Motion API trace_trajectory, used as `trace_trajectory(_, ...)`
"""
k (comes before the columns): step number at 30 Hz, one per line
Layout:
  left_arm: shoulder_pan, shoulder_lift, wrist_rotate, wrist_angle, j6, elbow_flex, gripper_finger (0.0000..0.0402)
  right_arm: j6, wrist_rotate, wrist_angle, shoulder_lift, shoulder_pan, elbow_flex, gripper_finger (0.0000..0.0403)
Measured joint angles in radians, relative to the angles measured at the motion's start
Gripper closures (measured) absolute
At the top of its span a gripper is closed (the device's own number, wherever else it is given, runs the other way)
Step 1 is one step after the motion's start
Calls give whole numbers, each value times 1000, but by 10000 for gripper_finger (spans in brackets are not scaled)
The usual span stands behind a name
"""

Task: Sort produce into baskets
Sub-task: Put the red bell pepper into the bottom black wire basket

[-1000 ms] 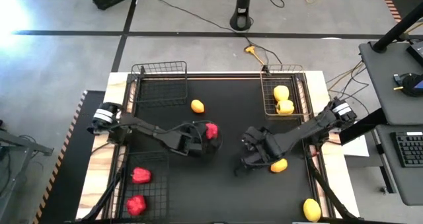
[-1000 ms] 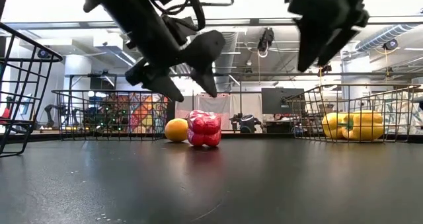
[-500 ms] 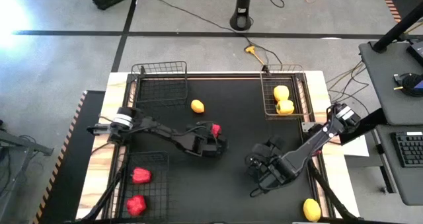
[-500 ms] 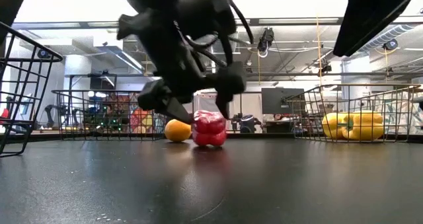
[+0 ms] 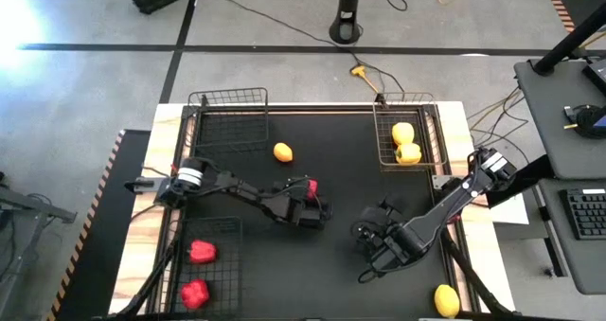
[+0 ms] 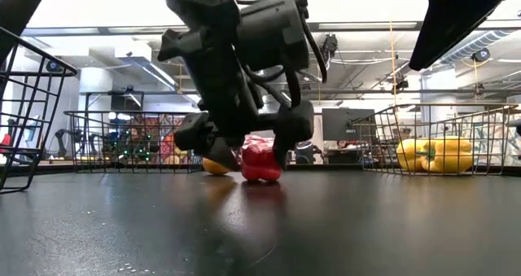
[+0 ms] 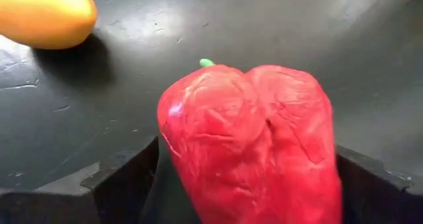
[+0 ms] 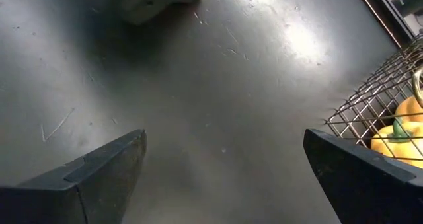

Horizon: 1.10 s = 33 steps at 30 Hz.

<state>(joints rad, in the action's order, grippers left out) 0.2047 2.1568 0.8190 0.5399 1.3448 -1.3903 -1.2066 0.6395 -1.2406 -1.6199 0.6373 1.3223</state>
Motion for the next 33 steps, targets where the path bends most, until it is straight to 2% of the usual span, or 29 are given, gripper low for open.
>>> trace_trajectory(4, 0, -2, -28, 6, -21, 17, 57, -20, 0, 0, 0, 1, -11, 3)
trace_trajectory(11, 3, -11, -61, 37, -45, 24, 167, -35, -3, 0, -1, 11, -18, 3)
trace_trajectory(13, 4, -36, -67, 73, -56, 26, 188, -39, -7, 0, -1, 15, -18, 3)
trace_trajectory(21, -1, -299, 54, 182, -222, 26, 188, -42, -10, 1, -1, 46, -18, 3)
trace_trajectory(25, -61, -462, 115, 221, -349, 25, 188, -31, -2, 32, -1, 58, -18, 3)
trace_trajectory(28, -157, -563, 98, 262, -432, 24, 188, 14, 0, 82, -1, 73, -19, 3)
trace_trajectory(33, -360, -645, -12, 342, -510, 24, 188, 51, 7, 160, -2, 94, -19, 3)
